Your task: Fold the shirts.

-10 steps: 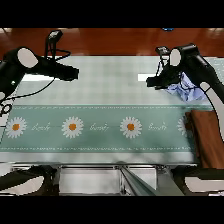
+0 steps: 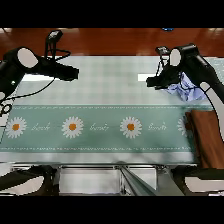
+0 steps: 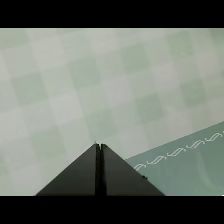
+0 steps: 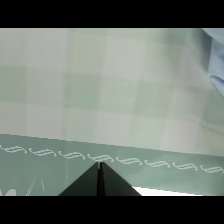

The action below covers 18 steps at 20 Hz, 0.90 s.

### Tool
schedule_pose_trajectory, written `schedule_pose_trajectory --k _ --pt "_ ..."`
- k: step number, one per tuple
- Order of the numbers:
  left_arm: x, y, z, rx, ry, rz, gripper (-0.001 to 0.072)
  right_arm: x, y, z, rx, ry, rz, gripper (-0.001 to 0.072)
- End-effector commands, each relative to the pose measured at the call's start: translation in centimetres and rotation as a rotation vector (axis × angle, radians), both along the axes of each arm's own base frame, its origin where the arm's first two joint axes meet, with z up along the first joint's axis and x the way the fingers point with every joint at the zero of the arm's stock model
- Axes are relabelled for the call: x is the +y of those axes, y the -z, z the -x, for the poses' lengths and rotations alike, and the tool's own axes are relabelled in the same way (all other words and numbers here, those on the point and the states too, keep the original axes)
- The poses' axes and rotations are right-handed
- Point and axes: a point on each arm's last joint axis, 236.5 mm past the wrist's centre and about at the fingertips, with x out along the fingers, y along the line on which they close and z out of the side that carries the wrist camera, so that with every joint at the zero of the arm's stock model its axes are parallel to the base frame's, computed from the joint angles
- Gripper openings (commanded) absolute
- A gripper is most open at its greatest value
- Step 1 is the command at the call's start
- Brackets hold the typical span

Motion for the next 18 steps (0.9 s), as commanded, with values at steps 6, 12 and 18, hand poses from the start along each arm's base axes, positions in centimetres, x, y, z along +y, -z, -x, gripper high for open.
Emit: schedule_pose_trajectory --k 6,12,18 --pt "0.0 0.0 0.0 0.0 0.0 0.0 0.0021 0.1 -0.1 -0.2 -0.008 -0.001 -0.001 0.0024" --pt "0.0 0.0 -1.0 -0.031 -0.014 0.004 0.003 -1.0 -1.9 -5.6 -0.251 -0.022 0.051 0.0039" --pt "7.0 1.9 -3.2 -0.048 -0.146 -0.178 0.0505 -8.8 -5.3 -9.6 -0.432 -0.01 0.341 0.0418"
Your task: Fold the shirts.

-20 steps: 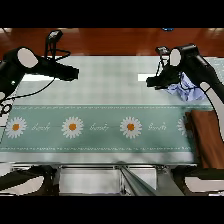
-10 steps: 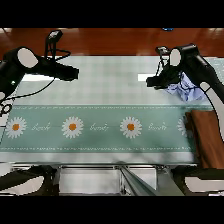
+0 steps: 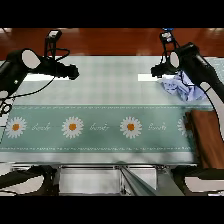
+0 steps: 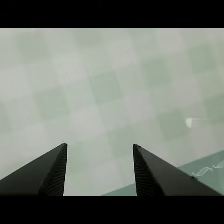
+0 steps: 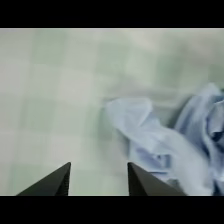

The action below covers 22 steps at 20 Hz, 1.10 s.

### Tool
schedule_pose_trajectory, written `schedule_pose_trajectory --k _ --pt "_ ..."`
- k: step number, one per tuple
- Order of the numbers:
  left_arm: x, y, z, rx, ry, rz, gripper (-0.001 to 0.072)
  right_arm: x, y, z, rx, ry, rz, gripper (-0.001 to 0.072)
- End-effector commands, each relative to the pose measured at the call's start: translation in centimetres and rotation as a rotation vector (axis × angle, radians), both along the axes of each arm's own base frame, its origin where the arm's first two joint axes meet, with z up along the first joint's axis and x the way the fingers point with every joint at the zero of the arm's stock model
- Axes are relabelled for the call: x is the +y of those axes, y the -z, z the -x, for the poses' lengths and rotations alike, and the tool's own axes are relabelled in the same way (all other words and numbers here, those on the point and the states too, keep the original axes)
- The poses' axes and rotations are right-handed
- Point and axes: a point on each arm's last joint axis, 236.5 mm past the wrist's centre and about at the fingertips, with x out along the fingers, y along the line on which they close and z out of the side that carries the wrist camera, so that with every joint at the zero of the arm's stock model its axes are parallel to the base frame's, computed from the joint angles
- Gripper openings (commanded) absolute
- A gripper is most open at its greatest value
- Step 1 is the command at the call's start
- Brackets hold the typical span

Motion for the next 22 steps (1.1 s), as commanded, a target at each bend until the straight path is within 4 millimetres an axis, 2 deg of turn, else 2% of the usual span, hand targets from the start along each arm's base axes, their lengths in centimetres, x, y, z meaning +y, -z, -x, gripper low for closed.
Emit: schedule_pose_trajectory --k 1,3,4,6,8,11,14,15,16,17,18,20,22 --pt "6.8 1.4 -0.2 0.059 -0.182 -0.095 0.0505 -7.1 -2.4 -2.2 -0.115 0.102 0.149 0.0418" --pt "11.2 2.7 1.2 0.16 -0.331 -0.063 0.0505 -12.3 -1.9 -2.3 -0.128 0.237 0.095 0.0417" --pt "12.4 3.3 2.0 0.197 -0.373 -0.031 0.0504 -14.6 -1.2 -2.2 -0.126 0.293 0.066 0.0417" --pt "12.2 3.7 3.1 0.224 -0.356 0.035 0.0505 -18.1 1.2 -2.0 -0.099 0.381 -0.016 0.0416" --pt "11.3 4.3 3.9 0.227 -0.331 0.056 0.0505 -18.7 4.6 -1.8 -0.042 0.41 -0.107 0.0416" --pt "10.9 5.9 5.1 0.268 -0.326 0.051 0.0505 -16.8 10.4 -1.4 0.084 0.381 -0.22 0.0417" --pt "11.0 6.4 5.1 0.267 -0.333 0.05 0.0504 -16.1 13.9 -0.5 0.171 0.389 -0.225 0.0413" --pt "11.3 6.3 4.7 0.247 -0.339 0.042 0.0504 -16.1 14.2 -0.2 0.184 0.405 -0.231 0.0393" --pt "11.9 6.1 4.4 0.233 -0.355 0.036 0.0504 -15.9 14.2 -0.1 0.189 0.411 -0.238 0.032" --pt "12.5 5.9 4.4 0.236 -0.397 0.051 0.0504 -15.8 14.0 0.2 0.198 0.408 -0.239 0.0153" --pt "13.1 5.5 4.5 0.237 -0.435 0.069 0.0504 -15.7 13.6 0.4 0.206 0.397 -0.238 0.0027" --pt "13.7 3.5 4.9 0.203 -0.452 0.076 0.0504 -15.6 11.0 0.7 0.192 0.357 -0.225 0.0024" --pt "14.8 0.2 5.3 0.11 -0.467 0.079 0.0504 -15.6 6.0 0.5 0.108 0.312 -0.207 0.0024"
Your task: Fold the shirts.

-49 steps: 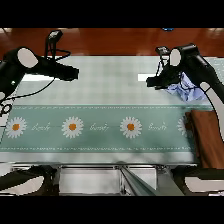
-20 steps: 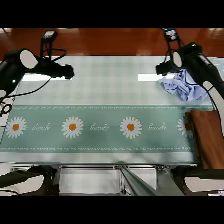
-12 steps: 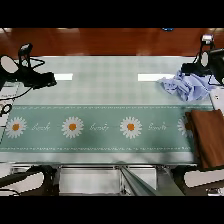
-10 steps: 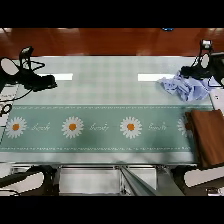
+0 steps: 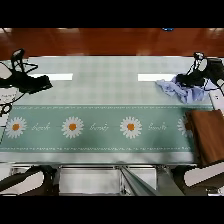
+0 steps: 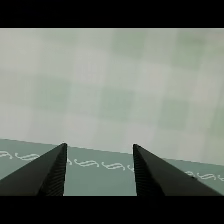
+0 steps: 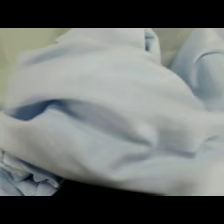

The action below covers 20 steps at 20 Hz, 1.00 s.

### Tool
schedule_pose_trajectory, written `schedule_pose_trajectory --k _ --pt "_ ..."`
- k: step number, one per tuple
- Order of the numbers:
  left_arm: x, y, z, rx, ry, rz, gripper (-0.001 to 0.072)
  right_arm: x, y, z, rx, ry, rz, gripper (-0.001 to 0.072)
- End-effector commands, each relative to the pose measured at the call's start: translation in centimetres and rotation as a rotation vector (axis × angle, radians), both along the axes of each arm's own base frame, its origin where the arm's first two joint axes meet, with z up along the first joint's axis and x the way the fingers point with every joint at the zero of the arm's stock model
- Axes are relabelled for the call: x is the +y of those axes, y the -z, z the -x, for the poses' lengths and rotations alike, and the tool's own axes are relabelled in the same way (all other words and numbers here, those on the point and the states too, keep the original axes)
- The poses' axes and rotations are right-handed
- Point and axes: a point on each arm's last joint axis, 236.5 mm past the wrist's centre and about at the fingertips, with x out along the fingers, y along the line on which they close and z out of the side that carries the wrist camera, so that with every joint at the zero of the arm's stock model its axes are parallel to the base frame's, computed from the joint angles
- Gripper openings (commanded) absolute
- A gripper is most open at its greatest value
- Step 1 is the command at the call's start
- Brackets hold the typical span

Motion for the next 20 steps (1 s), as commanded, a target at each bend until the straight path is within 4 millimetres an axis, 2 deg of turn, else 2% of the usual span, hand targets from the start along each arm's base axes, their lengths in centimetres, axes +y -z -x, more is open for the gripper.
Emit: schedule_pose_trajectory --k 1,4,8,11,13,15,17,18,19,20 --pt "2.1 -4.4 0.7 -0.121 -0.063 -0.018 0.0504 0.2 -7.6 -0.3 -0.135 -0.056 0.033 0.0024" --pt "3.3 -7.2 3.4 -0.226 -0.121 -0.027 0.0504 1.4 -17.8 0.5 -0.35 -0.076 0.04 0.0024" --pt "1.5 -10.4 7.3 -0.377 -0.13 0.005 0.0504 3.9 -30.2 3.4 -0.637 -0.122 0.025 0.0024" --pt "0.5 -13.1 9.5 -0.479 -0.126 0.017 0.0504 7.5 -39.5 6.3 -0.838 -0.206 0.004 0.0024" --pt "-0.4 -14.5 10.4 -0.531 -0.123 0.053 0.0504 10.7 -47.1 8.6 -1.009 -0.3 0.011 0.0024" --pt "-1.7 -15.1 11.0 -0.538 -0.111 0.108 0.0504 13.9 -52.2 11.0 -1.12 -0.386 0.004 0.0024" --pt "-2.9 -14.7 11.5 -0.505 -0.077 0.147 0.0504 17.4 -54.1 12.9 -1.152 -0.484 -0.034 0.0024" --pt "-3.4 -14.3 11.8 -0.485 -0.059 0.157 0.0504 19.2 -53.8 13.6 -1.132 -0.535 -0.065 0.0024" --pt "-3.6 -14.0 12.0 -0.466 -0.042 0.154 0.0504 21.3 -52.6 14.3 -1.082 -0.595 -0.1 0.0024" --pt "-3.8 -13.6 12.3 -0.452 -0.021 0.142 0.0504 24.0 -50.2 15.1 -0.988 -0.672 -0.155 0.0024"
